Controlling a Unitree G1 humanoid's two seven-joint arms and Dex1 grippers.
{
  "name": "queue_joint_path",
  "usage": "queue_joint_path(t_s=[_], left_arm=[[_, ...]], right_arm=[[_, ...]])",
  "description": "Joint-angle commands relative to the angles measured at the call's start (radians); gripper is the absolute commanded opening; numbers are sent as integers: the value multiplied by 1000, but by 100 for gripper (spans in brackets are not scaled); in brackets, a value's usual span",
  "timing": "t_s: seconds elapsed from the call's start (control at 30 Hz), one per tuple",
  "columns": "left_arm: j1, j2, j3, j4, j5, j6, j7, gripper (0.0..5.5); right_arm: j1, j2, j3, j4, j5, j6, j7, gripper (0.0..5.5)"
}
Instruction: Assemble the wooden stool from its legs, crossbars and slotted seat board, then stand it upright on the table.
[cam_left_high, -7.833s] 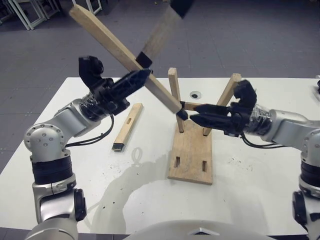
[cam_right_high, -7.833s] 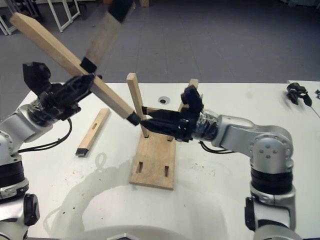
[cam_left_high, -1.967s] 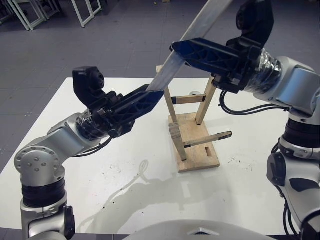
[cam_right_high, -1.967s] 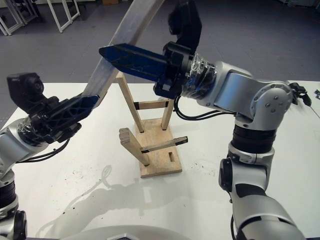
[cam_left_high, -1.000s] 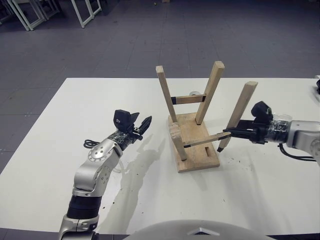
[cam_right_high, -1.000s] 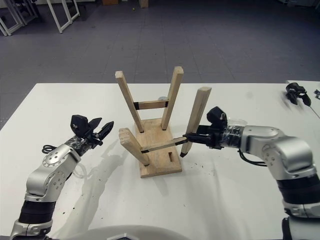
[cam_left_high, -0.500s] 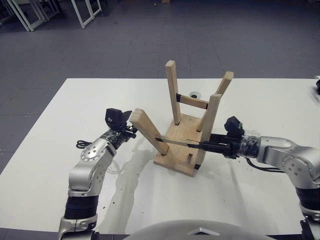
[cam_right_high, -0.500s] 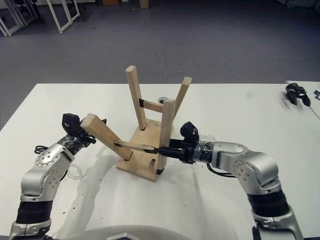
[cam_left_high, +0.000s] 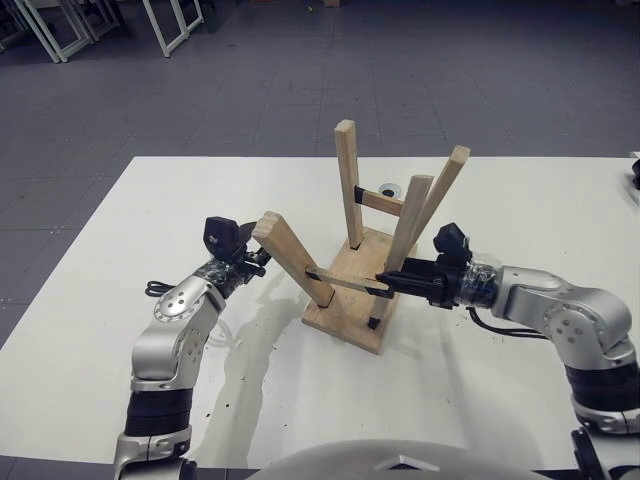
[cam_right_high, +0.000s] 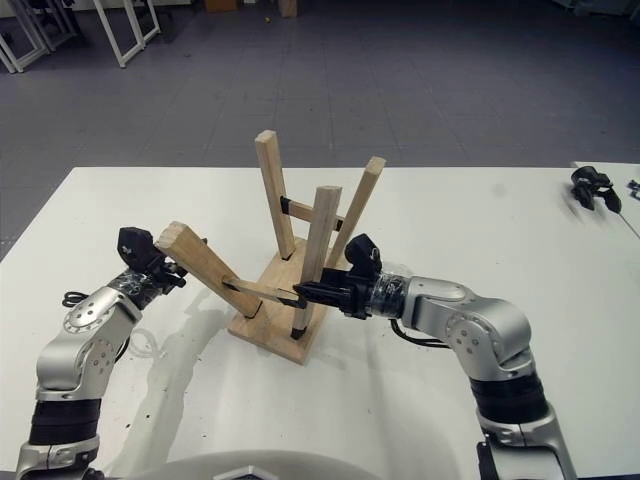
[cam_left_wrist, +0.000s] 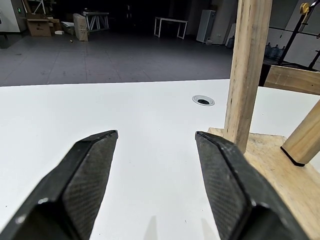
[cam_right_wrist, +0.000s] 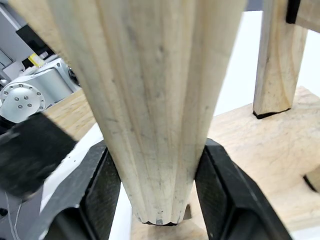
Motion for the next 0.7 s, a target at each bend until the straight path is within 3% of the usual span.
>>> queue_joint_path(t_s=[0.03,0.23,0.43,0.7], left_arm=[[-20,4,7,10,11,-10,-16,287],[-1,-1,11,-7,8,-14,-20,287],[14,-1,13,-10,8,-20,-27,287],[8,1,26,-62,-5,-12,-24,287]], right_arm=[[13,-3,35,57,-107,-92,27,202],[177,-56,33,10,-218,-329,150,202],[298,-59,41,133,-306,-516,230,202],[301,-89,117,89,-527,-697,168,201]])
